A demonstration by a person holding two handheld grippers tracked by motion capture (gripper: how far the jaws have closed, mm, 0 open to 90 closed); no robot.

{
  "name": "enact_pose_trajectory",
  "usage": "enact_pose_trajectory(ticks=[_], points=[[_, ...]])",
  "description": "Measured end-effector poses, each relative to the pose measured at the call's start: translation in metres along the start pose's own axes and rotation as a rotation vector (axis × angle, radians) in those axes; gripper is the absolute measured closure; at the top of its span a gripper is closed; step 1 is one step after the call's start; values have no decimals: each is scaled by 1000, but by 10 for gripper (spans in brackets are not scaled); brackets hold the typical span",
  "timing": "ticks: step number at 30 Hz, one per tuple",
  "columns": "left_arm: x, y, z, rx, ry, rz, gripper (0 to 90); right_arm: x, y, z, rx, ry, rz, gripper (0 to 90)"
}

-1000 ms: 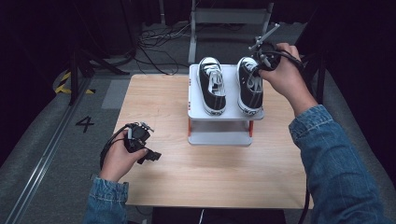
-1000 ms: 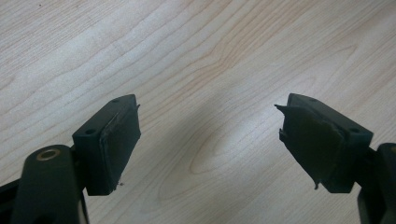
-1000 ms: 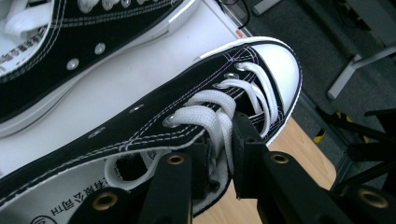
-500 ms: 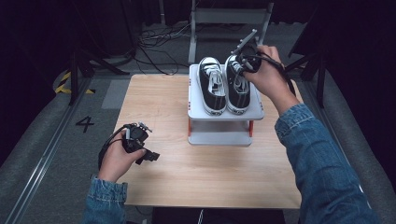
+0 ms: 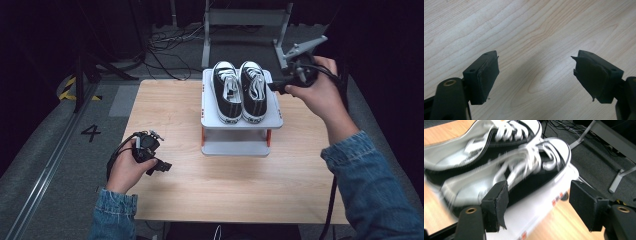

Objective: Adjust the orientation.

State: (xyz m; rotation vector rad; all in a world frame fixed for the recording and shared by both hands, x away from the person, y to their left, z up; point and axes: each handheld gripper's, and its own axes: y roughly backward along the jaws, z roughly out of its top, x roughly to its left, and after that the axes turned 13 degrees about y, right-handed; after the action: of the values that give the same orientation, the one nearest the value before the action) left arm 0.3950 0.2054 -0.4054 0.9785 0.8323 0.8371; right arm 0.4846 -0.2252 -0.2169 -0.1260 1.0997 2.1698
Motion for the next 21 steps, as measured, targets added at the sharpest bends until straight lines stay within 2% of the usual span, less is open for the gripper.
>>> enact_pose_trajectory(ticks=[4, 5, 11, 14, 17, 20, 21], points=[[-1, 1, 2, -2, -6, -2, 197, 6, 23, -31, -23, -25, -8, 292], [-1, 1, 2, -7, 0, -2, 194, 8, 30, -45, -28, -42, -13, 288], [-1, 5, 4, -20, -8, 1, 190, 17, 50, -99, -25, -137, -5, 287], [-1, 7, 3, -35, -1, -9, 188, 22, 50, -131, 8, -182, 3, 286], [1, 8, 2, -36, 1, -1, 187, 29, 48, -156, 38, -211, 14, 282], [1, 8, 3, -31, -2, 3, 187, 37, 45, -177, 43, -243, 21, 281], [1, 8, 3, -31, -2, 3, 187, 37, 45, -177, 43, -243, 21, 281]])
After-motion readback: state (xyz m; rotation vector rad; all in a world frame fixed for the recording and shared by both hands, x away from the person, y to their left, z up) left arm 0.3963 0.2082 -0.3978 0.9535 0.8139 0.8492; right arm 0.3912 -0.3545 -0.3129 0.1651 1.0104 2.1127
